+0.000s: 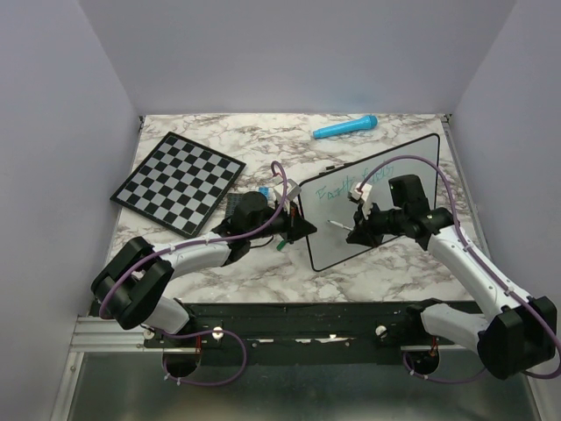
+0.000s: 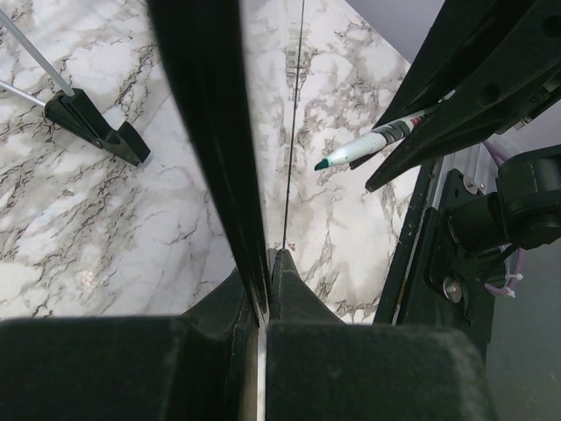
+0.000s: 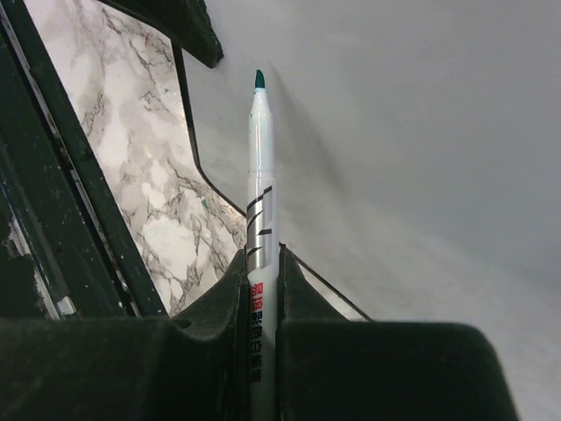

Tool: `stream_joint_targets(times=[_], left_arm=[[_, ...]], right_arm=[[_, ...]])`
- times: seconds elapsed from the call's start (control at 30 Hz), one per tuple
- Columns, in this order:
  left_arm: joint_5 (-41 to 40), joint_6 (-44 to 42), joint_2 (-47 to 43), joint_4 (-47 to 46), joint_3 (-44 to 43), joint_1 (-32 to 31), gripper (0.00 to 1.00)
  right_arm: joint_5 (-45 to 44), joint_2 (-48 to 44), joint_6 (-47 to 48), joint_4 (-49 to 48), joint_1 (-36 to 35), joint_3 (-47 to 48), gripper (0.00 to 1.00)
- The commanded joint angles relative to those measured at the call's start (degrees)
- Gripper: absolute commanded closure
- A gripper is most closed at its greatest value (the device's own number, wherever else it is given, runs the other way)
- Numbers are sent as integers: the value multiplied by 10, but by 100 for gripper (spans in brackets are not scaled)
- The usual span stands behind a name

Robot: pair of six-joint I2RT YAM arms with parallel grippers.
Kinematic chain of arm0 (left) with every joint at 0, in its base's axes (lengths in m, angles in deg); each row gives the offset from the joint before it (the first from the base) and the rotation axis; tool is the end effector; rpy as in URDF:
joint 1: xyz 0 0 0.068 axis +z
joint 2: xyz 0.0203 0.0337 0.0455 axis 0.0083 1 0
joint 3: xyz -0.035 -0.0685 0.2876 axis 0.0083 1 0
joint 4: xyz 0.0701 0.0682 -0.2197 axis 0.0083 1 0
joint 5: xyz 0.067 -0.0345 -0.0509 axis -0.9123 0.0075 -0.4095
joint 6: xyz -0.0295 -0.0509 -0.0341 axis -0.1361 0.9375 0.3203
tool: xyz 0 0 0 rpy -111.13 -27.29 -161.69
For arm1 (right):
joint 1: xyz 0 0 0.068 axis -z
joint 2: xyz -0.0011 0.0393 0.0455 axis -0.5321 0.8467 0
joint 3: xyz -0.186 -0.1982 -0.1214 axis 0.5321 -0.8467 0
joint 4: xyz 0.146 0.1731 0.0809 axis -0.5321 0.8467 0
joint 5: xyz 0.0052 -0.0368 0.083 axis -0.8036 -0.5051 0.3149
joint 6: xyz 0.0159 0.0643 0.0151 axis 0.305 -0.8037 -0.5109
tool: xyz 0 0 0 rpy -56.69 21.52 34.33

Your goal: Write a sentence on the whiteboard

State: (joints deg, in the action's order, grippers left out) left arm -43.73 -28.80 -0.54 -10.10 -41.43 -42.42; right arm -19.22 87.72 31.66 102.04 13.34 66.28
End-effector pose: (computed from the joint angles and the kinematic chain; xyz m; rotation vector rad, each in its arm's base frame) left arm 0.2045 -0.2224 0.2547 0.6330 1.8683 -1.2253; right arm 0.1698 0.0934 0.2760 -1.1811 2.0310 0.7417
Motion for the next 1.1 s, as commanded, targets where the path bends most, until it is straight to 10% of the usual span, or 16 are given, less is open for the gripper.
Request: stream_joint_targets(times=[0.0,1.07], left_arm=[[-15,-34,12,40,-5,-8,100],[-14,-45,19,44,-17,-14,100]], right_arm=[[-30,-1,-20,-26,-5,13,100],[-46,55,-9,1,-18,31,99]])
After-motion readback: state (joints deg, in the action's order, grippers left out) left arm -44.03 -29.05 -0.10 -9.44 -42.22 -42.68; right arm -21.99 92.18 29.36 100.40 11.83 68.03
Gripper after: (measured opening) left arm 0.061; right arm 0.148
